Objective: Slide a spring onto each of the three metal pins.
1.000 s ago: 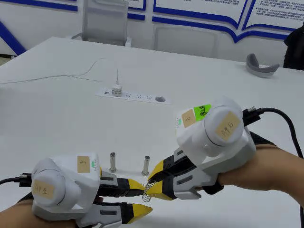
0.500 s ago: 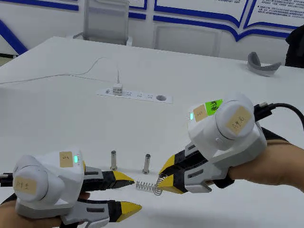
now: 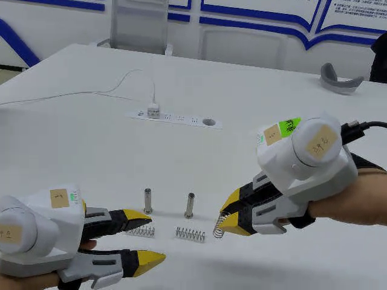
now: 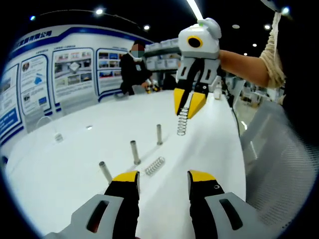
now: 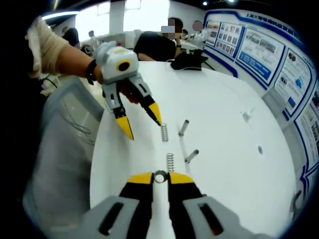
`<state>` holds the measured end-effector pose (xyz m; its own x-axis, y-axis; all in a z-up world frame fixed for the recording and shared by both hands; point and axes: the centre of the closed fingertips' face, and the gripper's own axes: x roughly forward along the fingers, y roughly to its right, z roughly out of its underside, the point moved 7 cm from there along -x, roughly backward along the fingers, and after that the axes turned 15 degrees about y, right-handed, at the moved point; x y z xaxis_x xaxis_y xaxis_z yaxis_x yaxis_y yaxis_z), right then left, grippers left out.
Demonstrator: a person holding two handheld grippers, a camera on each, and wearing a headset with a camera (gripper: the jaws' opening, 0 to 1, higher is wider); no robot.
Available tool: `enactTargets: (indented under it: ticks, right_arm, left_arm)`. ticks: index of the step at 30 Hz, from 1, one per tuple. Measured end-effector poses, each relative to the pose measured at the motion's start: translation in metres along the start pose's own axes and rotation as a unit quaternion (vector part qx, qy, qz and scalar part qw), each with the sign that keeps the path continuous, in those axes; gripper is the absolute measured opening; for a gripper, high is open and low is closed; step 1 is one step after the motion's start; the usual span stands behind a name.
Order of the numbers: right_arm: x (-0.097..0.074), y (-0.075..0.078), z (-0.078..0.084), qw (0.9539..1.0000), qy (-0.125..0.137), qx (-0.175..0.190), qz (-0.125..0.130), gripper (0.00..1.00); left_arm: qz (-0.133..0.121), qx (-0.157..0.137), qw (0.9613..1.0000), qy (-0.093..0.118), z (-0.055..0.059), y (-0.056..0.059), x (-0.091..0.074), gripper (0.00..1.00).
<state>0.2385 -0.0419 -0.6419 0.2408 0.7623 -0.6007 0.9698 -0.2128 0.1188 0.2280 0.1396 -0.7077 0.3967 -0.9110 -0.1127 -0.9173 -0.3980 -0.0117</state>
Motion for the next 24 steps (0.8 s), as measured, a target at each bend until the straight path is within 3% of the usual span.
enactTargets:
  ticks: [24]
  right_arm:
    - [-0.031, 0.032, 0.003, 0.9982, -0.010, 0.013, 0.057, 0.12]
  left_arm:
    - [-0.044, -0.009, 0.9990, 0.006, 0.003, -0.007, -0.019, 0.44]
